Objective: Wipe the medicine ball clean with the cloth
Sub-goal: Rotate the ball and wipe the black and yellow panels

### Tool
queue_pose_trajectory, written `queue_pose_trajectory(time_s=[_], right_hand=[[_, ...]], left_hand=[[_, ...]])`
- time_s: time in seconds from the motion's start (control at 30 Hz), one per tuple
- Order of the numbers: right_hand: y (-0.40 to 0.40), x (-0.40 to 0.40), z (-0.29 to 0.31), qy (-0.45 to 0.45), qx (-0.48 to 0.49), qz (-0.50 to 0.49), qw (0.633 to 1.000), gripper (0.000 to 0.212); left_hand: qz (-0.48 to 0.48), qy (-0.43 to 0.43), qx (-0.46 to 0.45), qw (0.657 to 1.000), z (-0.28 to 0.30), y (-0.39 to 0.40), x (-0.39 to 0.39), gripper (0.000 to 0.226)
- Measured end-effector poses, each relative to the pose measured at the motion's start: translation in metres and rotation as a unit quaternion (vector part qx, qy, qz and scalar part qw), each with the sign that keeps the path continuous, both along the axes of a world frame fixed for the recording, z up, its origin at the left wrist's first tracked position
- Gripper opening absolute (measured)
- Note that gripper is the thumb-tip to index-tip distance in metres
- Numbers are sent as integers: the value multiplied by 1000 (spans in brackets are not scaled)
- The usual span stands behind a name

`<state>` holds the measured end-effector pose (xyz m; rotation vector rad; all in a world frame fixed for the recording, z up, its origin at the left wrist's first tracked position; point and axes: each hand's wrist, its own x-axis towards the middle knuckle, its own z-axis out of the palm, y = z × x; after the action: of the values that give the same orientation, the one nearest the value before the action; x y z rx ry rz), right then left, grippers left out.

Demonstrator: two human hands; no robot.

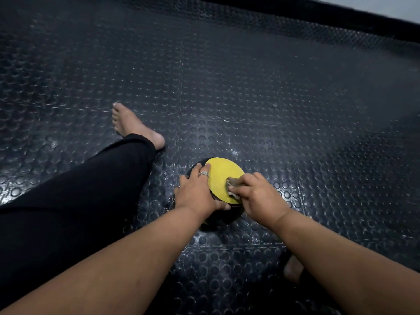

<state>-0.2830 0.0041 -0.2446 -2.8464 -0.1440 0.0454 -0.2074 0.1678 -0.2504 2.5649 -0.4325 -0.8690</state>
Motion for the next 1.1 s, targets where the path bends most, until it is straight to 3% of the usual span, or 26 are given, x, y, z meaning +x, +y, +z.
queue_pose_trajectory(time_s=[0.17,0.3,0.37,0.47,0.6,0.7,0.8,0.97,1.03,1.1], right_hand=[[1,-1,-2,31,81,-224,971,22],[30,0,-1,36,186,-394,899,30],[43,-7,-3,46,211,-408,887,32],[43,-11,0,79,206,-383,897,32],[25,-6,7,123,190,-353,908,29],[26,-9,11,134,172,-329,919,31],[31,-8,13,141,189,-313,920,29],[27,-10,16,75,277,-485,826,25],[30,-13,15,91,258,-500,821,25],[40,-16,15,89,241,-475,842,26]], left_hand=[[31,17,12,999,4,3,0,125],[46,38,27,998,9,11,1,122],[47,55,28,997,11,17,1,118],[29,81,35,996,16,32,5,105],[15,27,14,999,26,43,8,74],[18,7,-51,999,22,37,-4,94],[-7,22,-39,999,15,30,-13,112],[13,45,-21,999,13,36,-10,111],[17,53,-17,998,12,40,-9,112],[17,54,-13,998,10,40,-8,111]])
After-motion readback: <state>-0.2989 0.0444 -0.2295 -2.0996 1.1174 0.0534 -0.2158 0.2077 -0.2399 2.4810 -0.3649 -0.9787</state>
